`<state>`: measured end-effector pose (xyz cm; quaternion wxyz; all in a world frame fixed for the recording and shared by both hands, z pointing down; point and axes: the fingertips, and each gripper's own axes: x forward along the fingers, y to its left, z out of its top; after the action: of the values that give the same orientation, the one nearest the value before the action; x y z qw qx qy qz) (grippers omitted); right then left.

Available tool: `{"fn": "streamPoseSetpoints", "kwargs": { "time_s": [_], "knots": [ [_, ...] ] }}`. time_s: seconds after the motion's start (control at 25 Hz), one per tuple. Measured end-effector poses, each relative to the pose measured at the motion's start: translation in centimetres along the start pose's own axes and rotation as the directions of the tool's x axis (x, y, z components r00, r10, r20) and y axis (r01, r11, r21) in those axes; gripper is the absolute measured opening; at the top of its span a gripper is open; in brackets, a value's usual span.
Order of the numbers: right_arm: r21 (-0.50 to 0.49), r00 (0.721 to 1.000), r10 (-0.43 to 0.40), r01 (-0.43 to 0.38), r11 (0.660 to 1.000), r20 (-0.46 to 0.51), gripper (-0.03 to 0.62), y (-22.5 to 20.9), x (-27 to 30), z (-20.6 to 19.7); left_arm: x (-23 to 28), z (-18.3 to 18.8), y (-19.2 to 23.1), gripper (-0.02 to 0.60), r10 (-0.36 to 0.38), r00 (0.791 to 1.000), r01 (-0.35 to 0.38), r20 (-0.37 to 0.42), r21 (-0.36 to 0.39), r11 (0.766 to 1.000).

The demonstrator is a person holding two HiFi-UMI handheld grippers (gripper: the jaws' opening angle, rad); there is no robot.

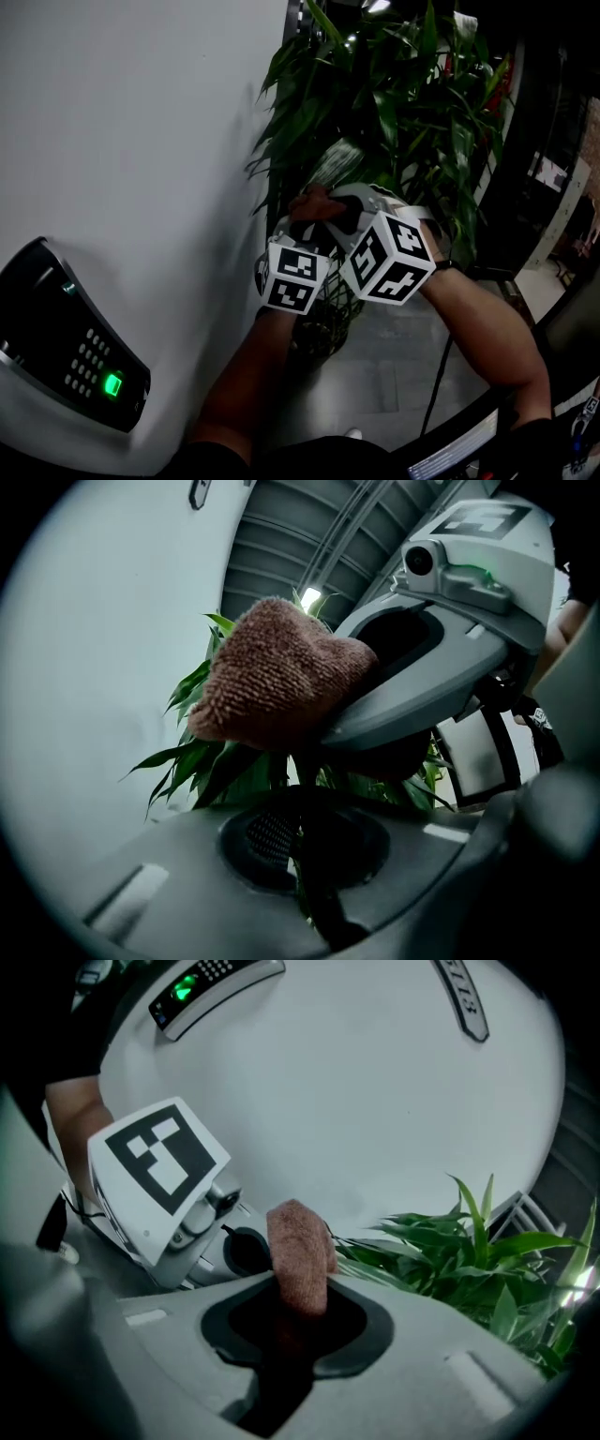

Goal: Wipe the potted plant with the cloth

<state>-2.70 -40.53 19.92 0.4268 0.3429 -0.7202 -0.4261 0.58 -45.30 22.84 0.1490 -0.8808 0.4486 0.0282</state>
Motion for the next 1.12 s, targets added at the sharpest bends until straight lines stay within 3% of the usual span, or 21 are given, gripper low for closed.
{"fn": "streamPoseSetpoints", "kwargs": {
  "time_s": [0.24,0.4,0.52,0.8,1.12],
  "knots": [
    [0.003,0.997,0.035,-0.035,0.999,0.062,0.063,2.5,-1.6,1.7,-0.2,-0.6,-0.1,0.018,0.001,1.0,-0.001,-0.01,-0.01,1.0],
    [-0.052,0.996,-0.04,0.045,0.998,0.084,0.063,0.8,-3.4,2.6,-0.1,-0.4,-0.1,0.018,0.001,1.0,-0.001,-0.01,-0.008,1.0],
    [-0.036,0.991,-0.105,0.108,0.993,0.078,0.063,-2.0,-4.3,2.3,0.0,-0.2,-0.1,0.018,-0.003,1.0,0.003,-0.004,-0.004,1.0],
    [0.038,0.963,-0.268,0.269,0.962,-0.031,0.063,-11.4,-4.3,-1.9,0.2,0.3,-0.3,0.018,-0.021,1.0,0.021,-0.006,0.016,1.0],
    [0.017,0.944,-0.287,0.293,0.956,-0.161,0.063,-14.3,-0.8,-6.6,0.1,1.2,0.2,0.018,-0.017,1.0,0.017,0.009,0.021,1.0]
  ]
}}
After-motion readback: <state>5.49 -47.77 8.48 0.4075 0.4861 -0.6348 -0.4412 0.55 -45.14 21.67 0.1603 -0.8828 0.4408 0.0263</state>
